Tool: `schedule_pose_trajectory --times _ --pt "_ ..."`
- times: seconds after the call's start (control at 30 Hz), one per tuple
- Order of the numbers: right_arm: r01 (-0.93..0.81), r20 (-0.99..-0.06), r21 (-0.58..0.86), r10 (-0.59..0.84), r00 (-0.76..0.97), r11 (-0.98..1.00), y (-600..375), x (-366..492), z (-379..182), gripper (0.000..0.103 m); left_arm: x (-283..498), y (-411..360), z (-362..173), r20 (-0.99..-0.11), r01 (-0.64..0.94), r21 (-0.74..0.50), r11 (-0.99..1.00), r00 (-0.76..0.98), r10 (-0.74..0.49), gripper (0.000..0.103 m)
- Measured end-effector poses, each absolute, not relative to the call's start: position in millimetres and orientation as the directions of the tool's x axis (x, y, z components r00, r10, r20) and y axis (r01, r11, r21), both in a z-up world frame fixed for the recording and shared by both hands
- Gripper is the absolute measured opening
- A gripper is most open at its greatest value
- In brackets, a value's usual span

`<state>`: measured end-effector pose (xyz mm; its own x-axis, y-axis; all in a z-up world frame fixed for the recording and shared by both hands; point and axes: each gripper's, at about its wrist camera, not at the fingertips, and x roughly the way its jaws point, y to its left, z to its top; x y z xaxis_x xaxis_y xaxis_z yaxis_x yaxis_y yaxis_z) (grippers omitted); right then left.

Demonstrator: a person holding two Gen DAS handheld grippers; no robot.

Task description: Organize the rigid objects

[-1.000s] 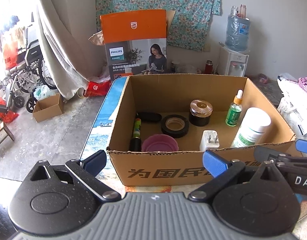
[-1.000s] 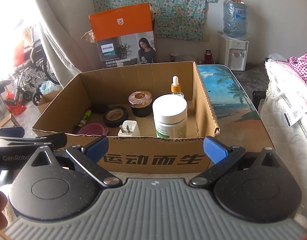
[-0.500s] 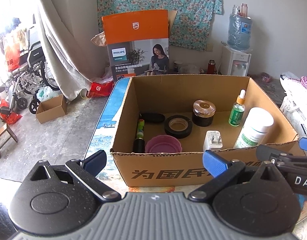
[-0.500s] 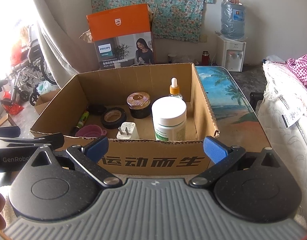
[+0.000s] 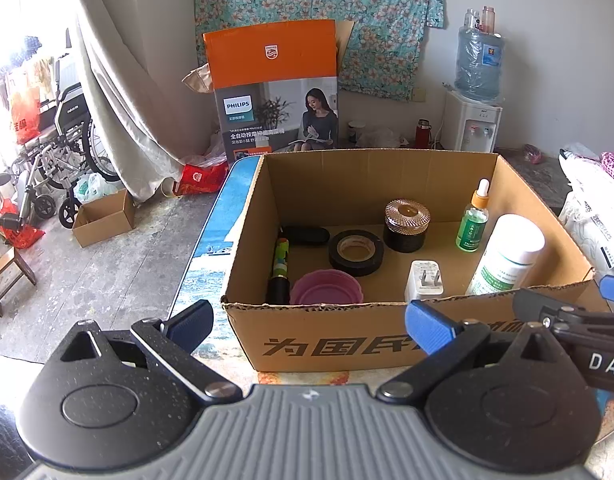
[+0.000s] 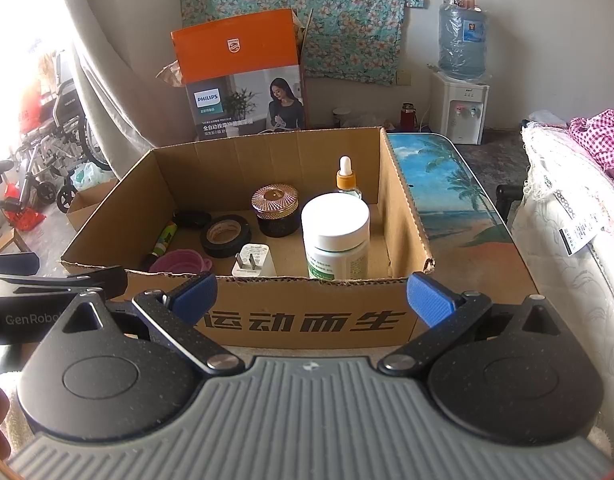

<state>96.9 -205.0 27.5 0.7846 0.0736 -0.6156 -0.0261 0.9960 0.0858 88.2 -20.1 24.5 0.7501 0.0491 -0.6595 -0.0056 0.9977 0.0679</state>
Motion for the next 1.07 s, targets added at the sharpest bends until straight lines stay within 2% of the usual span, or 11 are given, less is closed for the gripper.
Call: schedule_pose_trajectory --times 1.07 --pt "-0.022 -0.616 0.087 0.071 0.785 0.996 -206.0 93.6 28.9 0.102 87.4 -20.4 24.8 -0.661 -0.006 0.067 0.998 0.749 0.049 0.103"
